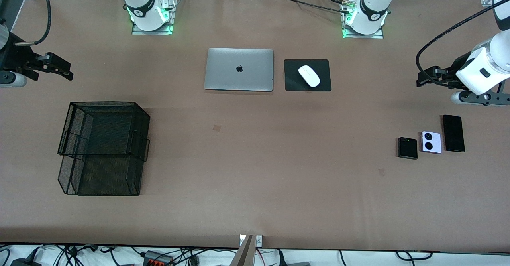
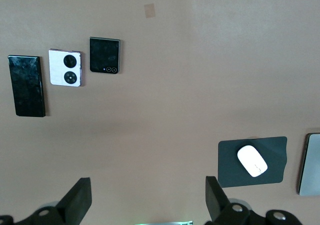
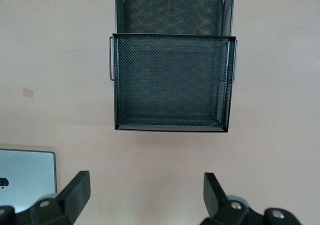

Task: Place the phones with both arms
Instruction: 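Reach the left gripper toward the small black flip phone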

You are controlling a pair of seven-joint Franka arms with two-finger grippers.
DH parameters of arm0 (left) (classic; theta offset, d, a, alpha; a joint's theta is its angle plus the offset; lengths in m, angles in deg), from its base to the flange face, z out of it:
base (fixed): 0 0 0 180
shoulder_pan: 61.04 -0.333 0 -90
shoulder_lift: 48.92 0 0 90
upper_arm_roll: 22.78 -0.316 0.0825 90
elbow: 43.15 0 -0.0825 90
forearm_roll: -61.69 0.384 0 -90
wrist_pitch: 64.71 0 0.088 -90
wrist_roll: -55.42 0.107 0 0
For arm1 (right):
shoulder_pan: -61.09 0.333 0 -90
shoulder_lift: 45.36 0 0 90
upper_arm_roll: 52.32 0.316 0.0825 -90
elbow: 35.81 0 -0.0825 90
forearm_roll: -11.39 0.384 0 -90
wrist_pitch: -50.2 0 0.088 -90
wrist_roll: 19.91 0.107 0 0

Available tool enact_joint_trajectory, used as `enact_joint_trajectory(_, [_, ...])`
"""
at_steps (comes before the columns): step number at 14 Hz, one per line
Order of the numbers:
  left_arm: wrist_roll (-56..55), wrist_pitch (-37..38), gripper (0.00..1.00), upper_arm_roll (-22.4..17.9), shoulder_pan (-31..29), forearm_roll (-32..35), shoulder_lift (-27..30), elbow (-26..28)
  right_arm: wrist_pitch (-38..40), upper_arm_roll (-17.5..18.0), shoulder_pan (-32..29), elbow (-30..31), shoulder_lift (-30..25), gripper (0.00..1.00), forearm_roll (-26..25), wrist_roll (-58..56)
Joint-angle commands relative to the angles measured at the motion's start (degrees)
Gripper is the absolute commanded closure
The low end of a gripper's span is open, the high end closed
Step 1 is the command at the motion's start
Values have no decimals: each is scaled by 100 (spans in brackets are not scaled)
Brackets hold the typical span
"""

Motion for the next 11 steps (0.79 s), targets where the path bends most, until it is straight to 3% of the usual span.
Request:
enact_joint_trajectory(1, [-78,73,0,-91,80,-110,37,-76,72,12,5,-40,-41,0,-39,34])
enact_joint_trajectory(8, [-87,55,0,-179,97,-154,37,-76,55,12,5,-48,-41,0,-39,34])
enact_joint_trajectory(11, [-78,55,0,-531,405,-180,37,-76,37,12,5,-57,-32,0,-39,34])
